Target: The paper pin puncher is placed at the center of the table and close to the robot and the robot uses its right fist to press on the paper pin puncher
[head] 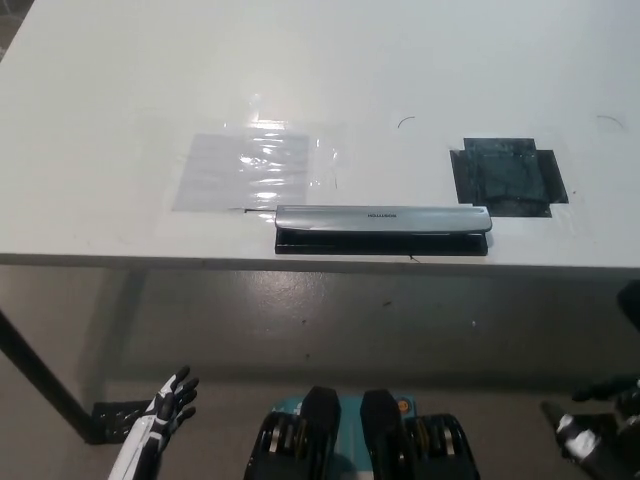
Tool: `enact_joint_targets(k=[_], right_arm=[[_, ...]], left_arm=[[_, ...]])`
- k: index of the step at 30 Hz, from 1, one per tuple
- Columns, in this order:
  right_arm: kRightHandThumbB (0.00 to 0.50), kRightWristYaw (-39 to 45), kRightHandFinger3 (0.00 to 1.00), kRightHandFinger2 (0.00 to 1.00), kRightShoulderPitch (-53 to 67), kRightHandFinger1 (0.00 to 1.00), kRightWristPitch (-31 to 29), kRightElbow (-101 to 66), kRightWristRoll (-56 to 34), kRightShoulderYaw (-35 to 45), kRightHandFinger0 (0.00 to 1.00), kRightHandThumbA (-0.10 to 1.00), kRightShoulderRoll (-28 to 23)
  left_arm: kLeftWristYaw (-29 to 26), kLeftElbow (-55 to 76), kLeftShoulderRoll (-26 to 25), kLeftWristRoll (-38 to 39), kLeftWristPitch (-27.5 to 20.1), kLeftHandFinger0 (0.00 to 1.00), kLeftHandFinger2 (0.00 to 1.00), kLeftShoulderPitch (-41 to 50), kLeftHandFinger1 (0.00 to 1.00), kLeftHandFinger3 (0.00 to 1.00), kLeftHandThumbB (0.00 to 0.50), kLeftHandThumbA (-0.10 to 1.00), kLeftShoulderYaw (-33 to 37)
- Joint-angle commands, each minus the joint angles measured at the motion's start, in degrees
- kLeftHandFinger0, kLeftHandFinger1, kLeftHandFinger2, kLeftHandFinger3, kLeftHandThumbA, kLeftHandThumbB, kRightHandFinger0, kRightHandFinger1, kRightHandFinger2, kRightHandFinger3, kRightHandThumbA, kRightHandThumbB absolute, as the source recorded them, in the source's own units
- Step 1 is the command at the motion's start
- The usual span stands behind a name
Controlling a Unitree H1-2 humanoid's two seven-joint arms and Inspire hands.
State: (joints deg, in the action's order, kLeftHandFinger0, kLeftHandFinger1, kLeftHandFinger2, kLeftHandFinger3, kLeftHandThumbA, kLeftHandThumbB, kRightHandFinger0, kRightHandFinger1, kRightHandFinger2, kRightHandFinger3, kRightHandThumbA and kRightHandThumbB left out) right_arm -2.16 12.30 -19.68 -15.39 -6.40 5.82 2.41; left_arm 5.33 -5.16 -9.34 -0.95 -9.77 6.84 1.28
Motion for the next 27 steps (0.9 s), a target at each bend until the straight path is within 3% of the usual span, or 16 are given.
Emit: enact_joint_targets(k=[1,5,10,13,14,23,26,27], right_arm=[[0.231,-0.4,0.0,0.0,-7.5,0.0,9.3,-14.5,-10.8,-1.1,0.0,1.0,-2.4],[0.248,-1.4,0.0,0.0,-18.5,0.0,18.4,-20.0,-10.4,-2.4,0.0,1.0,-3.4],[0.169,-2.4,0.0,0.0,-33.2,0.0,27.1,-16.5,-7.5,-4.8,0.0,1.0,-0.5],[0.192,-3.3,0.0,0.0,-39.8,0.0,30.1,-11.7,-6.5,-5.6,0.0,1.0,1.7],[0.193,-3.9,0.0,0.0,-43.0,0.0,31.5,-9.0,-6.5,-5.8,0.0,1.0,2.9],[0.186,-3.3,0.02,0.03,-56.3,0.0,30.2,11.4,-5.5,-5.2,0.0,1.0,6.6],[0.196,-2.9,0.15,0.24,-58.0,0.02,27.6,18.4,-5.3,-4.6,0.0,1.0,7.4],[0.186,-3.2,0.15,0.26,-58.2,0.01,26.3,20.9,-3.9,-4.9,0.0,1.0,7.3]], left_arm=[[1.2,1.6,-0.6,0.7,-3.7,1.0,1.0,-1.4,1.0,1.0,0.203,1.0,0.3],[1.1,1.7,-0.7,0.5,-3.4,1.0,1.0,-1.8,1.0,1.0,0.2,1.0,0.2],[0.8,1.5,-0.8,0.2,-2.9,1.0,1.0,-2.1,1.0,1.0,0.234,1.0,0.0],[1.0,1.6,-0.7,0.7,-3.1,1.0,1.0,-1.8,1.0,1.0,0.205,1.0,0.0],[1.0,2.0,-0.6,0.8,-2.5,1.0,1.0,-1.6,1.0,1.0,0.217,1.0,-0.1],[1.0,1.8,-0.9,0.0,-2.8,1.0,1.0,-2.0,1.0,1.0,0.224,1.0,0.1],[0.9,1.8,-0.8,0.0,-2.9,1.0,1.0,-2.0,1.0,1.0,0.233,1.0,0.2],[1.0,2.0,-0.9,0.1,-2.7,1.0,1.0,-1.8,1.0,1.0,0.236,1.0,0.2]])
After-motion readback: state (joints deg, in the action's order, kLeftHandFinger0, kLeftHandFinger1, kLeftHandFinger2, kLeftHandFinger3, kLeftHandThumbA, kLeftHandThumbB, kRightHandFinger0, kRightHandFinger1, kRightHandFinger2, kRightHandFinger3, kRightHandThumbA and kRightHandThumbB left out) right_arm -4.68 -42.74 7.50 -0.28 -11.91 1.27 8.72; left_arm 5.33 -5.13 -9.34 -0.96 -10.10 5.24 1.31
